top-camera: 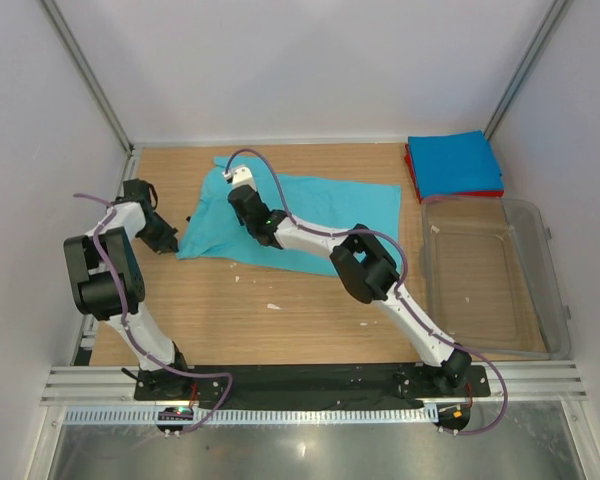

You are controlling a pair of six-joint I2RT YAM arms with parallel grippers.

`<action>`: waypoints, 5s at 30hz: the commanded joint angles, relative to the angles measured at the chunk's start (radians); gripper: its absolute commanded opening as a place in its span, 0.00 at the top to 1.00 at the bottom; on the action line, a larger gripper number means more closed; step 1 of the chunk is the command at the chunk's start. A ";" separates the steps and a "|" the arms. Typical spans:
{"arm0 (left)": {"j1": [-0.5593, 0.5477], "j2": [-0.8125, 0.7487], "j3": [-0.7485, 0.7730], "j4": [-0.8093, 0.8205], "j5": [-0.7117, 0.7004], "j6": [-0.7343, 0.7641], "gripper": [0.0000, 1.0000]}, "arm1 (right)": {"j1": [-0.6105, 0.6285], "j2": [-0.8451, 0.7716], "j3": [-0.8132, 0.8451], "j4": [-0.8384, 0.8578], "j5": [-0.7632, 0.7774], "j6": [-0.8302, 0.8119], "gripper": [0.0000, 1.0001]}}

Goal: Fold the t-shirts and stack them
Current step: Fold the tshirt

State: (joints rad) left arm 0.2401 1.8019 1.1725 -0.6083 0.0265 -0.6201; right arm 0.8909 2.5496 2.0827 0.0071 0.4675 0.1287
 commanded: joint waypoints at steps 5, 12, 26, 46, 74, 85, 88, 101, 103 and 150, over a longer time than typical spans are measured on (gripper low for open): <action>-0.002 -0.113 0.035 -0.013 0.005 0.077 0.91 | -0.009 -0.084 -0.009 0.053 -0.018 0.011 0.99; -0.004 -0.116 -0.008 0.102 0.283 0.209 0.67 | -0.010 -0.068 0.023 0.014 -0.036 0.020 0.99; -0.024 -0.044 0.001 0.007 0.205 0.286 0.68 | -0.010 -0.074 0.034 0.017 -0.053 0.029 0.99; -0.096 -0.036 0.087 -0.030 -0.098 0.241 1.00 | -0.030 -0.111 -0.016 0.031 -0.040 0.077 0.99; -0.177 0.114 0.357 -0.160 -0.258 0.194 0.70 | -0.089 -0.225 -0.151 -0.001 -0.174 0.123 0.72; -0.231 0.069 0.273 -0.018 0.044 0.056 0.67 | -0.089 -0.305 -0.270 0.007 -0.454 0.086 0.54; -0.231 0.111 0.251 -0.021 0.024 0.040 0.68 | -0.089 -0.278 -0.247 -0.001 -0.494 0.103 0.51; -0.231 0.203 0.223 -0.071 -0.149 0.025 0.67 | -0.069 -0.160 -0.096 -0.168 -0.356 0.187 0.48; -0.231 0.203 0.223 -0.076 -0.158 0.023 0.67 | -0.069 -0.155 -0.093 -0.167 -0.356 0.190 0.48; -0.226 0.065 0.104 -0.160 -0.339 -0.026 0.62 | -0.078 -0.622 -0.617 -0.372 -0.118 0.489 0.83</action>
State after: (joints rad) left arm 0.0071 1.9156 1.3045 -0.7383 -0.2676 -0.6434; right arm 0.8097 2.0914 1.5616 -0.3225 0.2733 0.5095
